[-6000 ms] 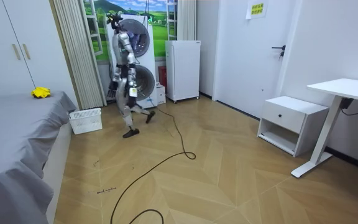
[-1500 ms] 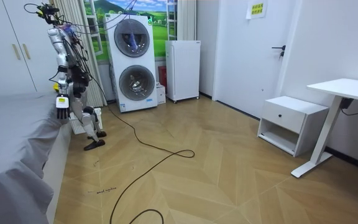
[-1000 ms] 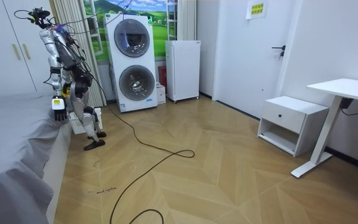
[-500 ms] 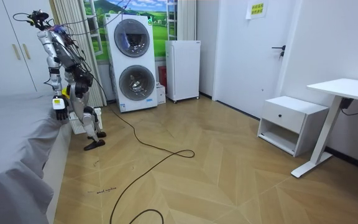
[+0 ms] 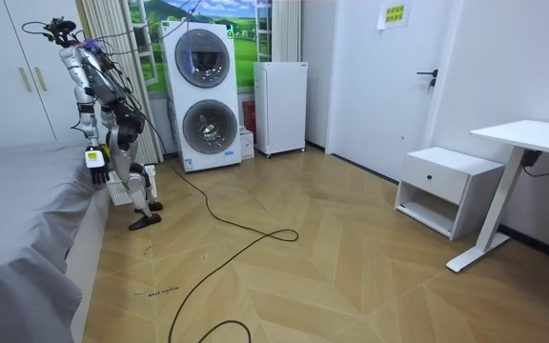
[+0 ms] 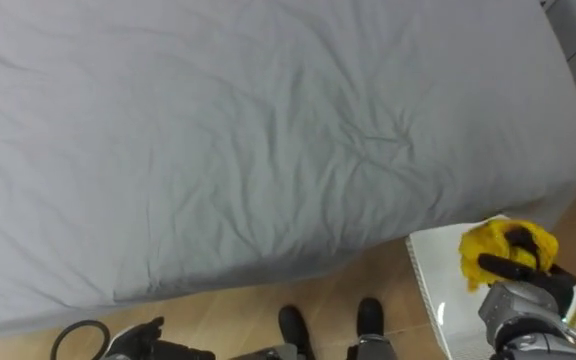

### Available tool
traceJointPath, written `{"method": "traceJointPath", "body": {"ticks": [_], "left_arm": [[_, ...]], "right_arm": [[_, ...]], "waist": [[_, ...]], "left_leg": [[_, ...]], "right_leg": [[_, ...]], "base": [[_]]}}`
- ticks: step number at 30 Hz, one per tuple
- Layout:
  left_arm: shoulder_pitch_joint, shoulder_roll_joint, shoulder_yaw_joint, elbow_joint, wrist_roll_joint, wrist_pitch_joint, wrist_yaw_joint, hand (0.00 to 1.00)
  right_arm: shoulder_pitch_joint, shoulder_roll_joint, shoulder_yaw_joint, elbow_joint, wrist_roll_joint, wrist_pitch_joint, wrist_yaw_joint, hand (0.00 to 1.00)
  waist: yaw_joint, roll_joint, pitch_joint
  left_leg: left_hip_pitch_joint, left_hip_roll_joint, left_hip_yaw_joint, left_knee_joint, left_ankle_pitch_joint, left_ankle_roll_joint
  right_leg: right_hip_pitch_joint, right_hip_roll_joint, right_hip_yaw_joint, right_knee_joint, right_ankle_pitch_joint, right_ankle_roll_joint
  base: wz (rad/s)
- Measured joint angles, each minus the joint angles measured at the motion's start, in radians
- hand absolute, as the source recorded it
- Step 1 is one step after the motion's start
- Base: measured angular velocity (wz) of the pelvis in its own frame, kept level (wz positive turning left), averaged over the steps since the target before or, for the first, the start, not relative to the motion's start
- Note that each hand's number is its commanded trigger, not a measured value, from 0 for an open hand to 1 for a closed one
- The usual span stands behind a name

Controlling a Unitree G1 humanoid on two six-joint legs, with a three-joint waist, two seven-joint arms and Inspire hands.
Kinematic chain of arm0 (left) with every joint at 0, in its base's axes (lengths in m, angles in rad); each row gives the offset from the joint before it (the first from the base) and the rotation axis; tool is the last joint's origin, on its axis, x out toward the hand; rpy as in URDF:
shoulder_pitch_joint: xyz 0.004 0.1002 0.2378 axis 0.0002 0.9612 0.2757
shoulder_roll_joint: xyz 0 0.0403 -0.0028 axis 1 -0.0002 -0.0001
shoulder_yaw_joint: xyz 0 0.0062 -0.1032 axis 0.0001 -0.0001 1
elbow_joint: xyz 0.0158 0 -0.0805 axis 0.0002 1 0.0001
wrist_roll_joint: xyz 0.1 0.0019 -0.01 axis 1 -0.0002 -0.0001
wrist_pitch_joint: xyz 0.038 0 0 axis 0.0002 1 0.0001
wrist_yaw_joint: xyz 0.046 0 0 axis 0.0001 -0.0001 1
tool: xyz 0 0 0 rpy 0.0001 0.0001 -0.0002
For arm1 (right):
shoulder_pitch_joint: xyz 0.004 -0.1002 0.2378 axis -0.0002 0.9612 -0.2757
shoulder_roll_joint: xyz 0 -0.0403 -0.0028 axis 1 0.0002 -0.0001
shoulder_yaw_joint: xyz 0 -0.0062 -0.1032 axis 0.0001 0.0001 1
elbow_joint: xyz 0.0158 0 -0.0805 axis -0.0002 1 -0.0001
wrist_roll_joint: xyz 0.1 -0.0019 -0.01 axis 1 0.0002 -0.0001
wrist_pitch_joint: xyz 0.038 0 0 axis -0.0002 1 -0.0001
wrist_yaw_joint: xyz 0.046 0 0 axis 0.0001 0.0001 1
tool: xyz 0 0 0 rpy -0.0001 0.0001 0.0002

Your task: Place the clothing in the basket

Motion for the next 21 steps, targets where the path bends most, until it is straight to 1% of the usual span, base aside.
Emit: {"method": "traceJointPath", "body": {"ticks": [3,4,15,19,21], "left_arm": [[0.000,0.000,0.000,0.003,-0.006,0.001,0.000,0.00],[0.000,0.000,0.000,0.004,-0.019,0.001,0.000,0.00],[0.000,0.000,0.000,0.005,-0.019,0.000,-0.001,0.00],[0.000,0.004,0.000,0.005,-0.018,0.002,-0.004,0.00],[0.000,0.006,0.000,0.005,-0.018,0.003,-0.005,0.00]], "right_arm": [[0.000,0.000,0.000,0.000,-0.011,0.008,0.000,0.00],[-0.001,-0.001,0.000,-0.001,-0.014,0.008,-0.002,0.00],[-0.039,-0.008,0.002,-0.003,-0.019,0.008,-0.004,0.00],[-0.038,-0.009,0.001,-0.003,-0.023,0.008,-0.004,0.00],[-0.038,-0.010,0.001,-0.003,-0.023,0.008,-0.004,0.00]], "waist": [[0.000,0.000,0.0000],[0.000,0.000,0.0000],[0.001,0.000,0.0000],[0.001,0.000,0.0000],[0.001,0.000,0.0000]], "left_leg": [[0.000,0.000,0.000,0.000,0.000,0.000],[0.000,0.000,0.000,0.000,0.000,0.000],[0.000,0.000,-0.001,-0.001,0.000,0.000],[0.000,0.000,-0.001,-0.004,0.000,0.000],[0.000,-0.001,-0.001,-0.005,0.000,0.000]], "right_leg": [[0.000,0.000,-0.001,0.001,0.000,0.000],[0.000,0.000,-0.001,0.001,0.000,0.000],[0.001,-0.001,-0.005,-0.001,0.000,0.000],[0.000,-0.002,-0.025,-0.002,0.000,0.000],[0.000,-0.002,-0.026,-0.002,0.000,0.000]], "base": [[0.00],[0.00],[0.00],[0.00],[0.00]]}}
